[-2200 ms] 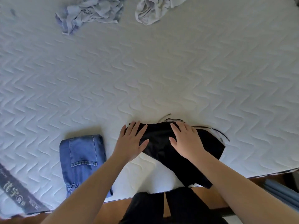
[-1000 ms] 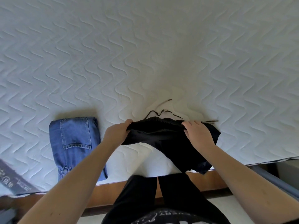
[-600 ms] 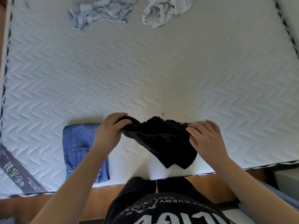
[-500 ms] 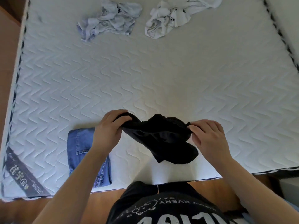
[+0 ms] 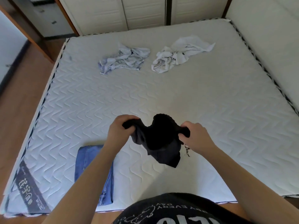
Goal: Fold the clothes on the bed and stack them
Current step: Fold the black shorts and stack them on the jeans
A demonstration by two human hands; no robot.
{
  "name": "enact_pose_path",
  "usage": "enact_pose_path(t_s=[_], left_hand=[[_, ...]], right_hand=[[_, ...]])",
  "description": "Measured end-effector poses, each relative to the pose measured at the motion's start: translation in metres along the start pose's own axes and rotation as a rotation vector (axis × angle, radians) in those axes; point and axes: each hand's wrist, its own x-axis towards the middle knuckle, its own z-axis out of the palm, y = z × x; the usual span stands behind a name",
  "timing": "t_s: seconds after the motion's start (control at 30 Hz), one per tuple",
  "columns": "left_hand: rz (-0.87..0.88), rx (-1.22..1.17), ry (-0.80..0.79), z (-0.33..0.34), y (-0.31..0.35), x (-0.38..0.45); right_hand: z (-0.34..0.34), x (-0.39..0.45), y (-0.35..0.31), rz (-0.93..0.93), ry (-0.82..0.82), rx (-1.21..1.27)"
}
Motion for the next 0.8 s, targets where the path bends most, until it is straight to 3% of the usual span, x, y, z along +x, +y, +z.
enact_pose_path(t_s=[0.2,0.27,0.33,0.43,0.53,0.63,0.8], left_hand=[[-0.024,-0.2,-0.093,0.02,0.021,-0.005],[-0.016,-0.217,-0.109,0.022,0.029,-0.005],[-0.012,-0.227,-0.122,0.022,0.032,-0.006],[-0.003,-0.261,-0.146,0.02,0.033,-0.006],[-0.022,-0.298,-0.154,0.018,0.035,-0.003],[-0.059,-0.355,-0.109,0.019,0.03,0.0],[-0.196,-0.313,-0.021,0.034,0.011,0.003]], right_hand=[[0.025,0.0,-0.013,0.2,-0.234,0.138],[0.031,0.005,-0.018,0.245,-0.229,0.208],[0.036,0.009,-0.022,0.249,-0.126,0.134],[0.033,0.01,-0.026,-0.032,0.069,-0.069],[0.021,0.017,-0.03,-0.287,0.026,-0.125],[0.009,0.016,-0.037,-0.172,-0.075,-0.058],[0.004,0.011,-0.054,0.064,0.015,0.363]])
